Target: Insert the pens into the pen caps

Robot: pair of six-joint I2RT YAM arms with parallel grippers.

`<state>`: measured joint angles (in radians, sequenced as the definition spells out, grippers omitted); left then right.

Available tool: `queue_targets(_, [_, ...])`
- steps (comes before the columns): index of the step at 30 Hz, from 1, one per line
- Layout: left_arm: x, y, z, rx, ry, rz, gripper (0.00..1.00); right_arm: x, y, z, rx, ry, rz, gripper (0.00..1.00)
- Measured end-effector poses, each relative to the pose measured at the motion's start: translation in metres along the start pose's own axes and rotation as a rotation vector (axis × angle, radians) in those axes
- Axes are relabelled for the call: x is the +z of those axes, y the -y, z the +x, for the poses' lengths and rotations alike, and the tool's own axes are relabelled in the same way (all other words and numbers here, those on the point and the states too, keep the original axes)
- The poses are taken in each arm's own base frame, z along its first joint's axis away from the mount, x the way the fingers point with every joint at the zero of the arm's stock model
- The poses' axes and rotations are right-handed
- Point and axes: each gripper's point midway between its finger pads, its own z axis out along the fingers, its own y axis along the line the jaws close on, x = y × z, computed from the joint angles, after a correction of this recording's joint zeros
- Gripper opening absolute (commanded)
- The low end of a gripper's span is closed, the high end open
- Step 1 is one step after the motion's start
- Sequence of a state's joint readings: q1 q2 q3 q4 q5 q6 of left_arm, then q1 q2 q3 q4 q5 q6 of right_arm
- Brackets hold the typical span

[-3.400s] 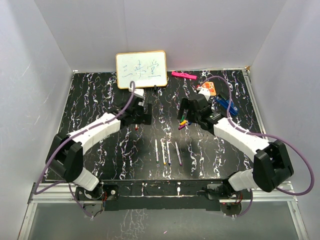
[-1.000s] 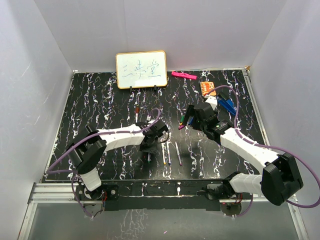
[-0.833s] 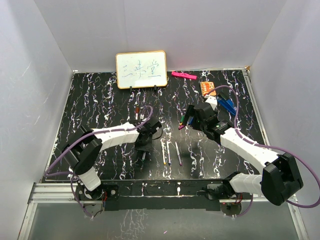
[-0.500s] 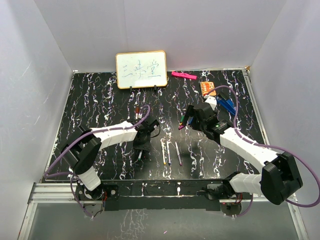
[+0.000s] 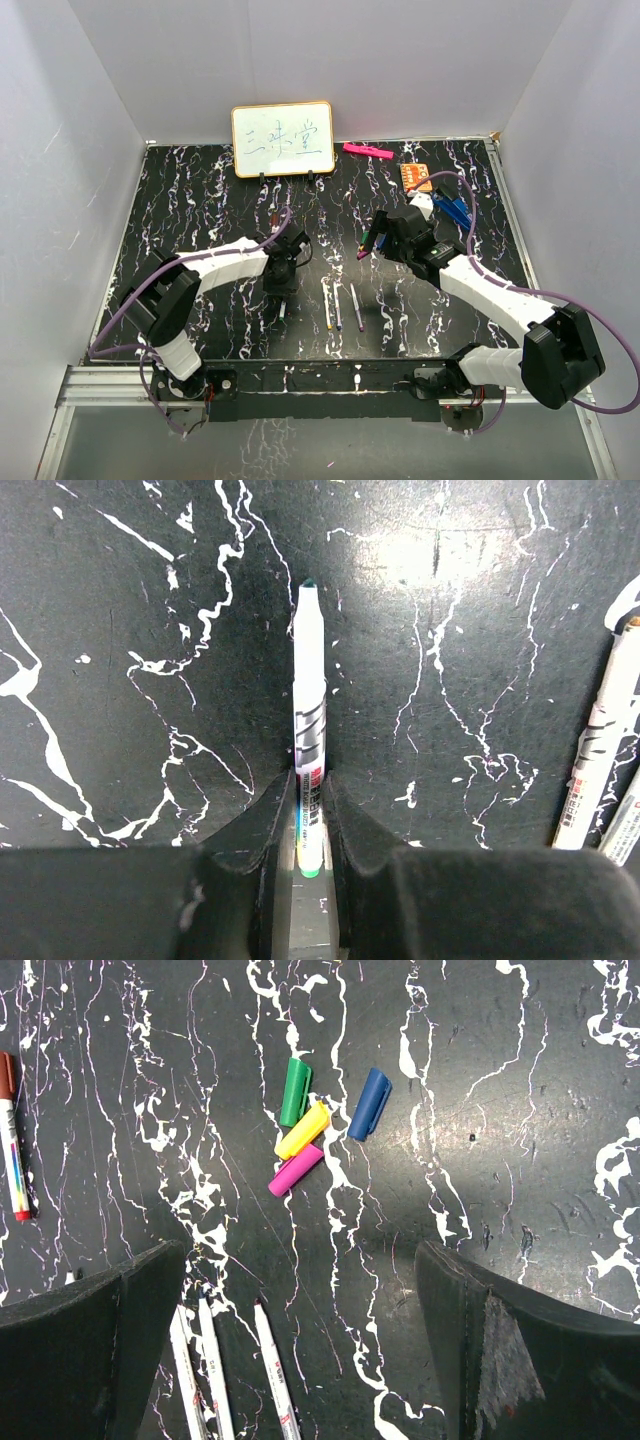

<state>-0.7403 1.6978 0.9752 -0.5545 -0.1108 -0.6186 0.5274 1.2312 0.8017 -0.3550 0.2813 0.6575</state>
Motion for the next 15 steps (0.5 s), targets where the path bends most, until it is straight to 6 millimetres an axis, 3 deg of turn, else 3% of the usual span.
queue_targets(2, [0.001, 0.0, 0.0, -0.003, -0.013, 0.012, 0.0, 0.0, 0.0, 0.0, 0.001, 0.0, 0.0, 0.96])
queue_targets(9, [0.002, 0.001, 0.001, 0.02, -0.039, 0.04, 0.0, 0.0, 0.002, 0.001, 0.005, -0.001, 0.012, 0.89])
queue_targets(15, [0.001, 0.001, 0.001, 0.05, -0.04, 0.055, 0.0, 0.008, 0.016, 0.015, 0.001, -0.051, 0.088, 0.61])
